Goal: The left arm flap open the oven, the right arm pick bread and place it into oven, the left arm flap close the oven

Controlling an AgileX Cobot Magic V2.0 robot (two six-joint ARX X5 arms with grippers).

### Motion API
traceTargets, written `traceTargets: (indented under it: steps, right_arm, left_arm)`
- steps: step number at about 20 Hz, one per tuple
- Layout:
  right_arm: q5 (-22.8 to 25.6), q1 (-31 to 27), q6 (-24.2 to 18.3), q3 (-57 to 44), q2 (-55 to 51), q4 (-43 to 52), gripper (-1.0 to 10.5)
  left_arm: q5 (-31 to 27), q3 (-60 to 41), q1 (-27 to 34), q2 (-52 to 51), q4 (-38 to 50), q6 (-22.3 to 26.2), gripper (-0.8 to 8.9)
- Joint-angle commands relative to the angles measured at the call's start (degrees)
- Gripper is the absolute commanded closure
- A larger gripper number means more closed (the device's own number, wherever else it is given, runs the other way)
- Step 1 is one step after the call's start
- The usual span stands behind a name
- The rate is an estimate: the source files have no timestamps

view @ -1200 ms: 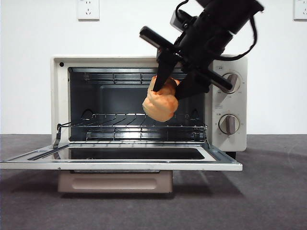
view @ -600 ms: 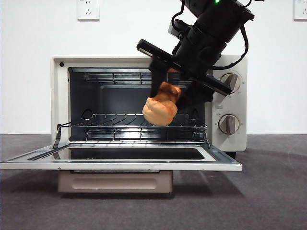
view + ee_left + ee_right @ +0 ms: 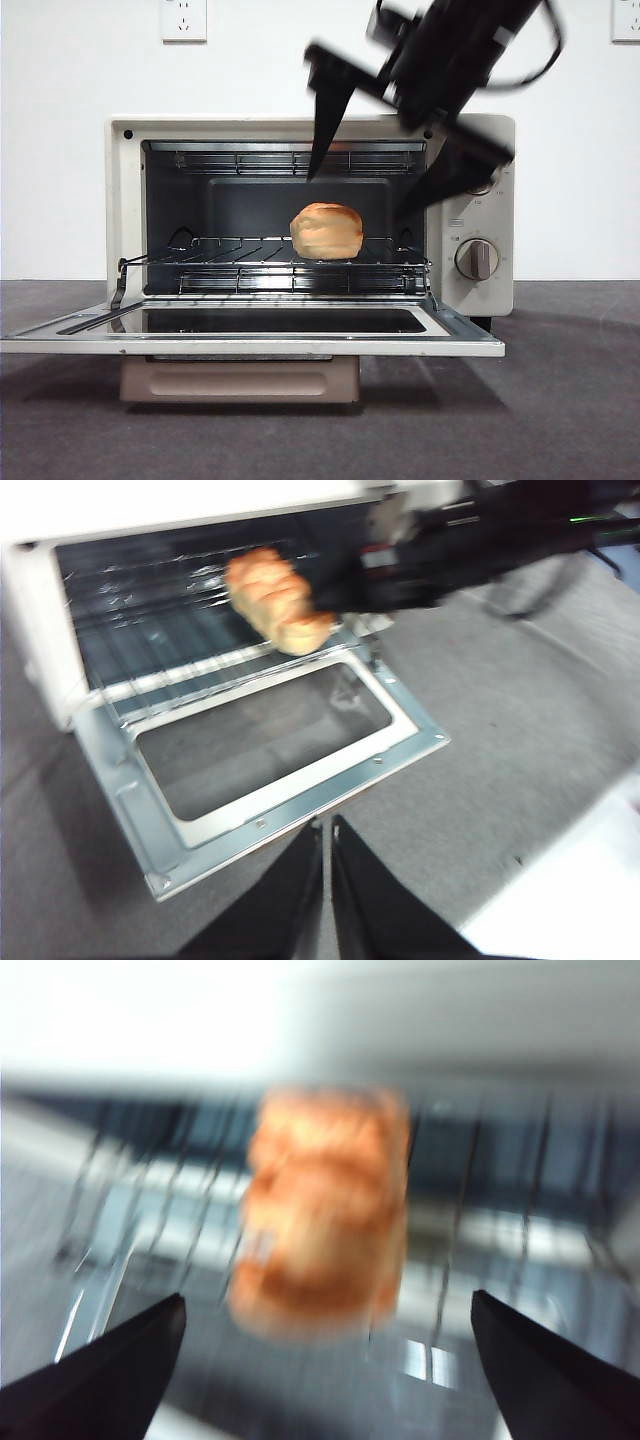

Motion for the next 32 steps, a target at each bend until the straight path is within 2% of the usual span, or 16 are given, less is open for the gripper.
traceTargets:
  steps: [1,4,6,8,11,13,16,21,23,28,32]
  right_arm:
    - [0.11,1.66,-4.70,1.33,-5.31,-7.06,4.9]
    - [0.00,3.15,-10.01,1.33,-14.14,-16.46,4.9]
    - [0.04,3.30,-12.98,1.33,-20.41,-22.82,4.9]
    - [0.46,3.28,-14.86,1.33,-25.62,-28.39,4.9]
    - [2.45,3.17,-16.39,1.33,-32.52,-35.54,4.9]
    - [3.04,3.17,-16.41,1.33,-36.54,-38.77,4.9]
    - [3.02,3.17,-16.20,1.33,-42.10,-41.00,4.9]
    - [3.02,3.17,-13.88,1.33,-50.23,-41.22,4.9]
    - [2.97,3.17,-13.51,1.33,-51.91,-41.24,4.9]
    - [1.55,3.19,-13.55,1.33,-52.74,-41.13,4.9]
    - [0.83,3.19,-13.55,1.33,-52.74,-40.46,4.9]
  left_arm:
    - [-0.20,1.18,0.59,2.75,0.42,-3.02,7.99]
    - [4.20,1.31,3.89,7.91,0.28,-2.54,8.00]
    - [8.24,1.31,8.22,12.07,0.94,-0.35,8.01]
    - [15.02,1.31,14.82,16.24,2.40,2.64,8.01]
    - [26.60,1.27,26.51,22.38,4.44,5.53,8.01]
    - [32.28,0.24,33.16,26.14,6.25,6.86,8.00]
    - [37.66,-5.95,39.58,28.87,12.96,4.57,8.00]
    - [39.69,-21.68,45.11,29.83,30.91,-6.05,8.00]
    - [39.60,-26.23,46.23,30.36,36.15,-8.72,8.00]
    - [39.04,-32.11,46.62,35.47,39.95,-9.31,8.00]
    - [42.69,-32.11,46.49,39.26,41.48,-8.24,8.00]
